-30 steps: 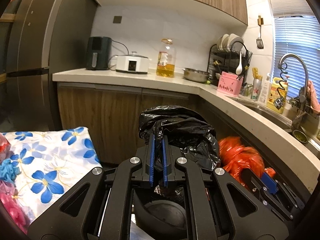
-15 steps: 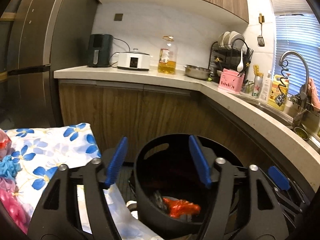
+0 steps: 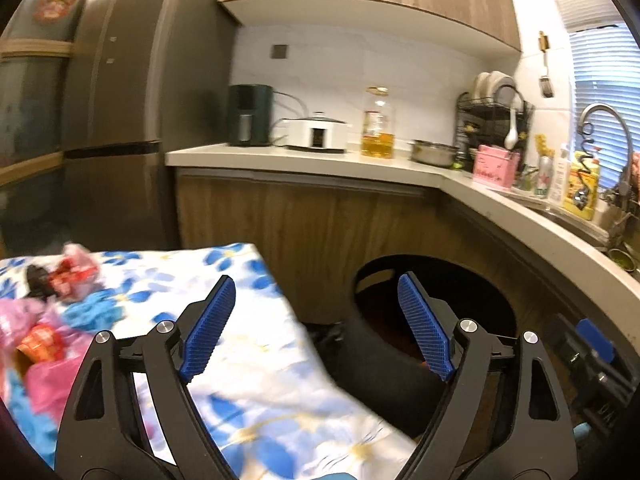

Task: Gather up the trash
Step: 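Open both tools to drop the black and orange bags into the bin, then grasp the red snack packet with the left tool while the right tool grasps the blue glove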

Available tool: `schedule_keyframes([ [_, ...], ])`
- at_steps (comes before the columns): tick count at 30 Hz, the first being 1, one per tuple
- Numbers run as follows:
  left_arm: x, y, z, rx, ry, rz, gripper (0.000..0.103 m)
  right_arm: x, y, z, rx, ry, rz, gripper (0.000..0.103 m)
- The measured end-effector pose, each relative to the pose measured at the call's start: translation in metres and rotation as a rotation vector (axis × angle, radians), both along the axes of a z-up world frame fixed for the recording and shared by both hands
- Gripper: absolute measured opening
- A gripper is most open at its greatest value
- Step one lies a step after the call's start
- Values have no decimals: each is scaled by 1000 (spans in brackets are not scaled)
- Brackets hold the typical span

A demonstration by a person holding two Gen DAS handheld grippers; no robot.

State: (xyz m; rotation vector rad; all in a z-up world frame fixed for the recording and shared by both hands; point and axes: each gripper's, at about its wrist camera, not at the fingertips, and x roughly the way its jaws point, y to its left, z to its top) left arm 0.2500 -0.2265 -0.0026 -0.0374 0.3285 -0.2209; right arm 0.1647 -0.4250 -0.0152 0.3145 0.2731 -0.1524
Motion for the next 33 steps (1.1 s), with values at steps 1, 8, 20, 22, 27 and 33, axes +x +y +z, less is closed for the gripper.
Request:
schedule_keyframes([
  [1,-7,9,-1,2,1,25,82,-3,4,1,2,0,10,85],
  [8,-40,56,-5,11,19,139,82,-21,39,4,-13,-7,58,85],
  [20,-101,137,-20,20,19,272,82,-46,105,-4,-34,-3,161,84],
  [22,-108,150,-22,17,20,295,82,-47,118,-5,-35,-1,190,83],
  [27,-128,189,-25,1,17,393,82,-50,151,-5,-54,-5,261,83],
  [33,-142,230,-28,-17,28,499,82,-49,186,-12,-60,7,339,81],
])
